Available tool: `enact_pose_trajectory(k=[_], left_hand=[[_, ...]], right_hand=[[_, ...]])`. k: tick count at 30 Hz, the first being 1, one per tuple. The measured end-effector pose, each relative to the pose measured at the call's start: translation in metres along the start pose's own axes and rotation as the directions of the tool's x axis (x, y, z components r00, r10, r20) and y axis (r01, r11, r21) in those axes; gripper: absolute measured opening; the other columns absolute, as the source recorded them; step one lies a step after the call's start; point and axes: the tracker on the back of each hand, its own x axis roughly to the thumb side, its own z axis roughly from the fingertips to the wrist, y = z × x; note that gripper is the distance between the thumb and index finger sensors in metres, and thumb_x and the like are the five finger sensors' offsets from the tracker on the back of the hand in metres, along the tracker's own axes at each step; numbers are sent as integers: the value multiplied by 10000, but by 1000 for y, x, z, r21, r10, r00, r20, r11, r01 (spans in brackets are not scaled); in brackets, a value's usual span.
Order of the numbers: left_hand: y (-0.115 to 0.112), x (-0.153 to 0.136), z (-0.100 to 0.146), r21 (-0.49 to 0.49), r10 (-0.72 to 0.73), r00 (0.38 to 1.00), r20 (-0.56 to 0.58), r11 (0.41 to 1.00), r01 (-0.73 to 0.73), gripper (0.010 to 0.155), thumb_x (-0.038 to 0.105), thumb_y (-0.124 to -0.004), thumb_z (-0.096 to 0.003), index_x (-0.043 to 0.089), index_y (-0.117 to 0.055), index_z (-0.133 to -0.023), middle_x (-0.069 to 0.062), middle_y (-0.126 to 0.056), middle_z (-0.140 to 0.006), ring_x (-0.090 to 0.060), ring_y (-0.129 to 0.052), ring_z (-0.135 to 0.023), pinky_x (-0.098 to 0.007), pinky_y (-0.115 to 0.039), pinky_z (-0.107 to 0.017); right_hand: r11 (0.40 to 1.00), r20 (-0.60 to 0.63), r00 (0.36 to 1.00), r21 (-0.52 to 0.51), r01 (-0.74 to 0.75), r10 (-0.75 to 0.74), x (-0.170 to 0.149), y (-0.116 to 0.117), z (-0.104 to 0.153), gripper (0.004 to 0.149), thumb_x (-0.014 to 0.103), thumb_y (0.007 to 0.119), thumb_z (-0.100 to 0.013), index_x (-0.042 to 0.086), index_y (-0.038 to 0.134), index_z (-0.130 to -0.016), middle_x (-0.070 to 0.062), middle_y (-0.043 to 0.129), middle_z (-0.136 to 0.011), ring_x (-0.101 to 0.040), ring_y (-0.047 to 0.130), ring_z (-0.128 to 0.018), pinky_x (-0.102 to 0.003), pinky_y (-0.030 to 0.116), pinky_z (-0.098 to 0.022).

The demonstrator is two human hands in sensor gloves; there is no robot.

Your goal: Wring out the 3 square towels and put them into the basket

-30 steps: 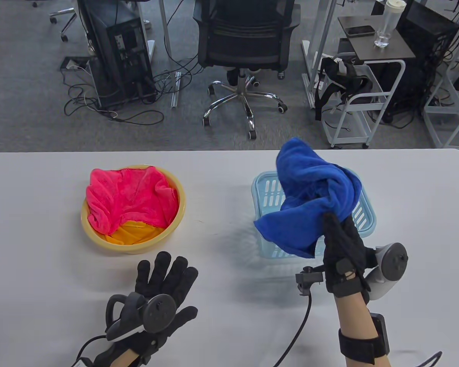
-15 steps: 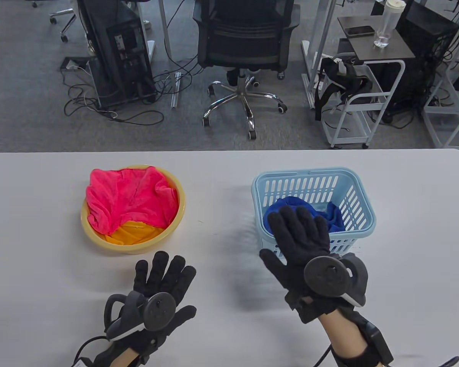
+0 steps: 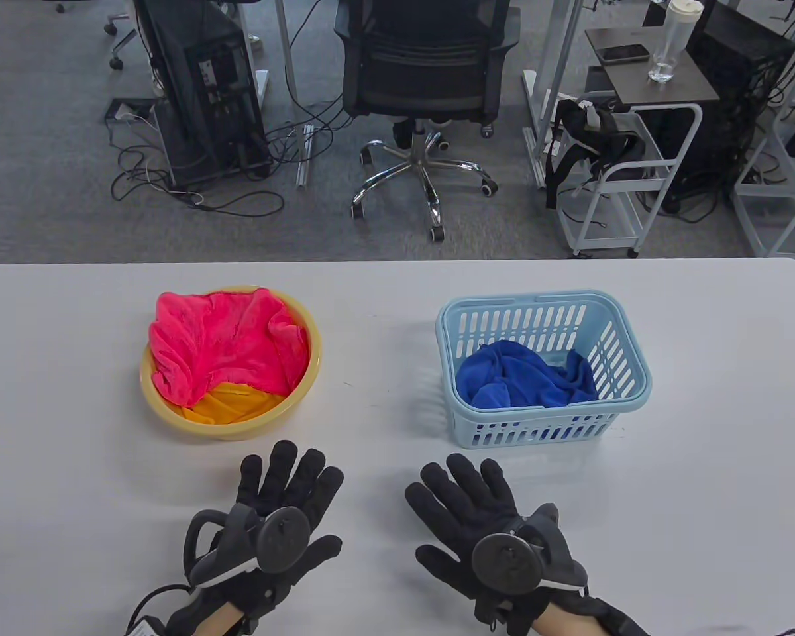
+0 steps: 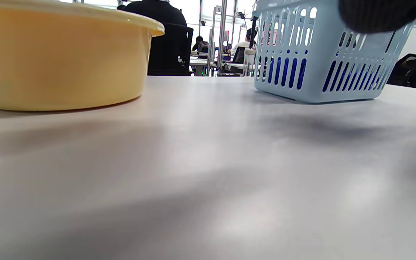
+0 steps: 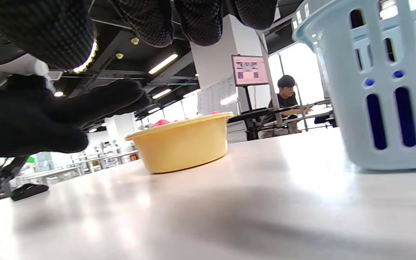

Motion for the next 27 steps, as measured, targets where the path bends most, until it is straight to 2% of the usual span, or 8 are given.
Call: enact_pose_trajectory(k=[7,9,12,14,19,21,24,27], left_hand=[[-1,-12,-12,-24,43,998,-53,999,-44,849,746,-635,-463,522,-77,-1063,196,-39,-1182,-222,110,-1143,-540,16,-830],[13,-29,-24,-35,132,985,-111,990,-136,827,744,-635,-467,528,-120,-1076,191,-89,-1197,-232,40,-1172,-546,-37,-843],[46,-63,-38,90,300,930,-213,954,-287,785,728,-651,-465,489,-252,-1096,169,-314,-1210,-279,-236,-1212,-564,-208,-869],[69,-85,-45,125,389,885,-256,921,-368,775,728,-647,-473,479,-274,-1104,157,-353,-1209,-288,-297,-1208,-561,-262,-869],[107,-144,-70,131,318,792,-521,947,-294,764,723,-638,-493,579,-178,-1086,166,-80,-1204,-267,32,-1169,-541,-26,-844],[107,-176,-83,142,248,726,-641,968,-206,749,712,-635,-495,612,-167,-1071,156,2,-1176,-265,99,-1141,-536,15,-827],[89,-205,-93,132,232,657,-718,971,-199,780,695,-612,-507,607,-34,-1023,104,46,-1155,-307,127,-1116,-541,38,-814],[70,-223,-101,44,188,640,-745,971,-233,763,724,-612,-491,655,-58,-1012,110,47,-1156,-307,136,-1111,-542,57,-803]], right_hand=[[1000,18,1000,24,-20,19,6,2,0,755,586,677,-543,239,371,-1139,-78,315,-1192,-468,273,-1083,-679,151,-727],[1000,26,1000,23,-10,9,6,1,3,753,585,678,-543,238,378,-1139,-80,316,-1192,-470,273,-1082,-680,149,-727],[999,34,999,35,-2,1,7,-1,5,749,585,680,-542,235,392,-1138,-84,333,-1191,-473,286,-1081,-681,158,-727],[999,45,999,38,3,-5,7,-1,6,751,585,679,-543,233,388,-1139,-87,334,-1190,-474,292,-1080,-681,162,-727],[999,62,998,49,4,-7,9,0,6,746,585,679,-542,229,403,-1138,-91,351,-1187,-476,307,-1078,-681,171,-728],[999,64,998,50,11,-15,8,-1,7,748,585,679,-543,241,386,-1139,-92,345,-1189,-476,302,-1078,-682,165,-727],[998,66,997,48,35,-38,8,-1,7,757,585,678,-543,245,361,-1140,-97,345,-1188,-482,310,-1074,-680,171,-728],[998,75,996,57,37,-41,8,0,7,758,586,677,-543,245,359,-1140,-96,345,-1189,-480,310,-1075,-680,170,-727]])
